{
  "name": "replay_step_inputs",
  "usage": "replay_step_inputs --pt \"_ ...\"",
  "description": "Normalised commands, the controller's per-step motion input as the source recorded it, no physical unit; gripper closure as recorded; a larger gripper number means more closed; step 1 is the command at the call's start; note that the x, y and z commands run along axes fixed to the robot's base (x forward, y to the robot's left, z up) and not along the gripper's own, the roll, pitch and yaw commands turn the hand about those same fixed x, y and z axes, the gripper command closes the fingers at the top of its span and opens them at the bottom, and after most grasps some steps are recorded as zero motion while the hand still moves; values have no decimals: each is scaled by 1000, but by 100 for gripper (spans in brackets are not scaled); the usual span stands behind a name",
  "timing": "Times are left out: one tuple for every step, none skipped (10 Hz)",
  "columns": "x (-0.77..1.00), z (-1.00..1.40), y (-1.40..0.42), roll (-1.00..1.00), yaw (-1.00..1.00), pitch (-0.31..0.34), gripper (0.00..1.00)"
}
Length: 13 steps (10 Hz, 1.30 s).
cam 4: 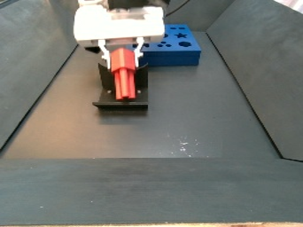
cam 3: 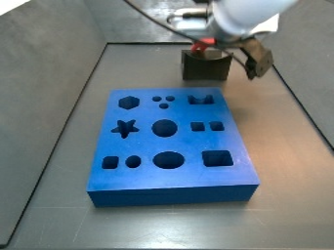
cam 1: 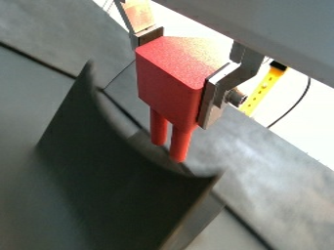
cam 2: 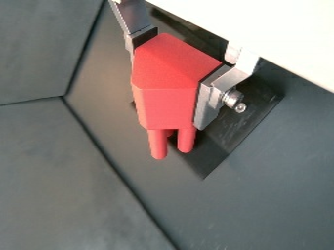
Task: Pick up the 3 prong object. Move up. Place the 3 prong object on the fixture. Regrasp the 3 prong object. Move to above the board. Insert the 3 prong object.
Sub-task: Move to above the board.
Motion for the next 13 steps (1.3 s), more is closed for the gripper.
replay_step_inputs --pt "-139 1000 149 -12 -45 -58 100" --pt "-135 1000 142 -25 -60 -43 100" --pt "-133 1000 137 -31 -63 -32 100" --pt "-131 1000 128 -44 -66 -9 100" --pt "-129 1000 123 -51 -65 9 100" --pt "-128 1000 114 -58 -55 33 100" --pt "-126 1000 106 -62 -44 49 100" --pt "-120 1000 94 -63 -27 67 100" --pt "-117 1000 87 -58 -11 76 100" --pt "-110 1000 73 -51 7 79 100" --pt "-108 1000 65 -50 16 82 100" --pt "-77 791 38 -55 36 68 100" --pt "-65 681 29 -55 44 66 100"
